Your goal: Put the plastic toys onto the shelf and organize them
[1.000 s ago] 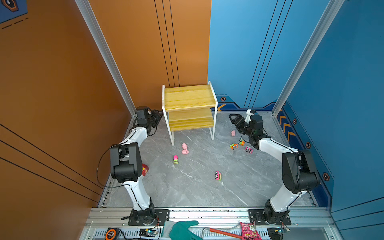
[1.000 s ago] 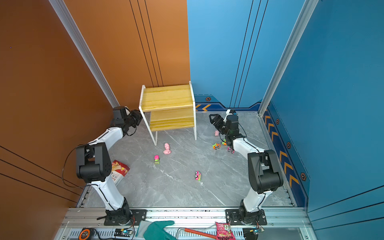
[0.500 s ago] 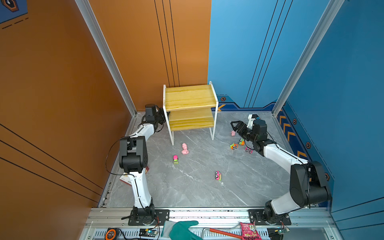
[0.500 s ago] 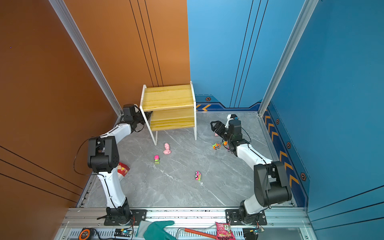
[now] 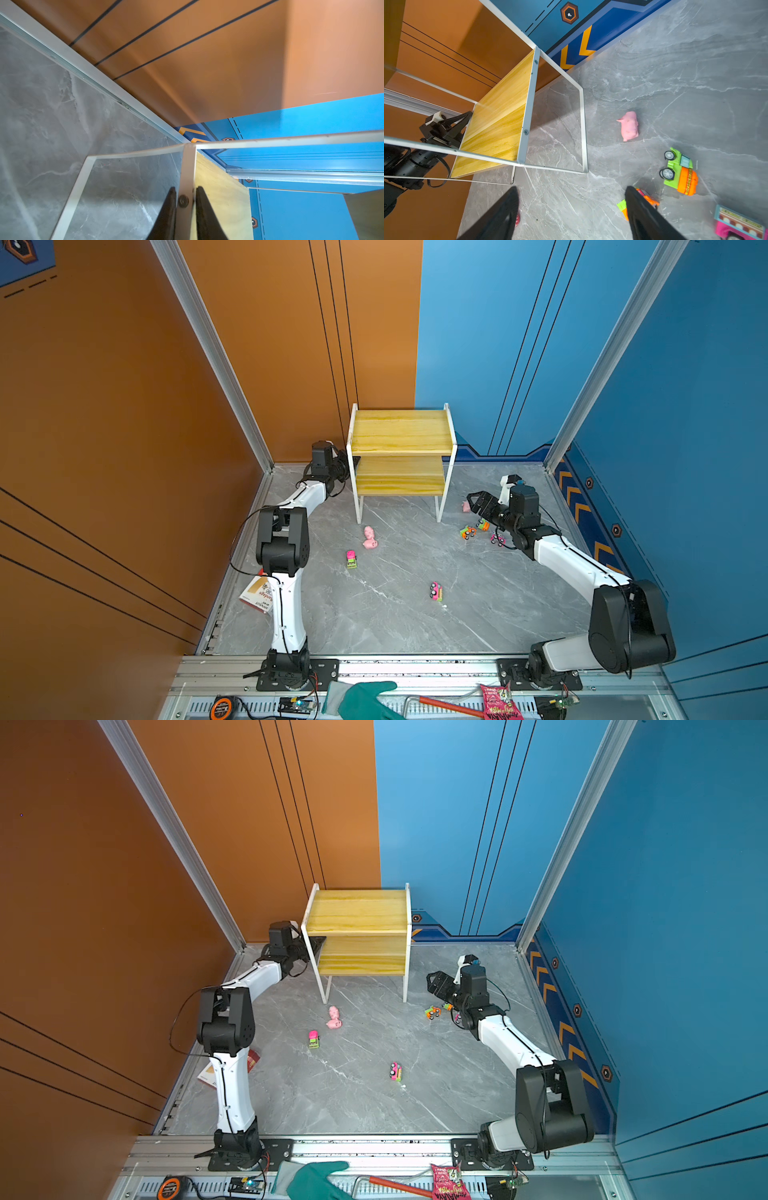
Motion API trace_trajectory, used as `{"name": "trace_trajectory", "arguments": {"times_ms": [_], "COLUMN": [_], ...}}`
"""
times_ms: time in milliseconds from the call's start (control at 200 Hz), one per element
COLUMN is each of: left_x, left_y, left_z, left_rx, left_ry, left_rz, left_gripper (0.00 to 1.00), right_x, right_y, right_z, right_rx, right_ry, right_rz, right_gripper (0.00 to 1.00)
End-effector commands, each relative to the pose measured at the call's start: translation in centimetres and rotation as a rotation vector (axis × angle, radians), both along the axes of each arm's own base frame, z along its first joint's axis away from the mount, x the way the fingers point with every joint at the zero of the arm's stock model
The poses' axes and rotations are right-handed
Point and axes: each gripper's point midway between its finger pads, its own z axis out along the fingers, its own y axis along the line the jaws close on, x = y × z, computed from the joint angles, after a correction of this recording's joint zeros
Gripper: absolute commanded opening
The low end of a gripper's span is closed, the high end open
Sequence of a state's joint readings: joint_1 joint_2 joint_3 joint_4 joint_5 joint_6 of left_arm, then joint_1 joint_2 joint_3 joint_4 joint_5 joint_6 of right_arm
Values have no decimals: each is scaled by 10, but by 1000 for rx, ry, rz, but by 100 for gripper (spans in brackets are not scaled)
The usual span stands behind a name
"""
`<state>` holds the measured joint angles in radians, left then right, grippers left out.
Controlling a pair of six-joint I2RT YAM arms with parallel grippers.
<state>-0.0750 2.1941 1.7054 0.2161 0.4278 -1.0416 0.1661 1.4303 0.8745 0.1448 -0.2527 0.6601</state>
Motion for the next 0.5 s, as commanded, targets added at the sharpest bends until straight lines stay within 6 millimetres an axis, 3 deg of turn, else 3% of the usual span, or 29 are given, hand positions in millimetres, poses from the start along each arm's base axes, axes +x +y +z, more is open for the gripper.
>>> {"name": "trace_trajectory", "arguments": {"times_ms": [0,115,310,395,495], "left_x": [-4,-9,-37,-59,-89], "left_y": [-29,-10,56,85,109], "left_z": [27,34,50,54,52], "left_rx": [-32,0,162,237,334], "left_ry": [-67,-82,-54,-27,30], "left_rz": [-108,-89,9,75,123], "left_gripper": [20,24,55,66,73], "right_x": [-7,-9,-23,-32,-47], "right_y": [-10,-14,-15,-3,25], "right_z": [-9,-9,-5,-4,-9], "right_rx": [-54,-80,-183,-253,-365], "right_ry": [19,14,-40,-82,-134], "right_rz": [-24,-29,-31,10,95], "right_gripper": [81,81,82,82,82]}}
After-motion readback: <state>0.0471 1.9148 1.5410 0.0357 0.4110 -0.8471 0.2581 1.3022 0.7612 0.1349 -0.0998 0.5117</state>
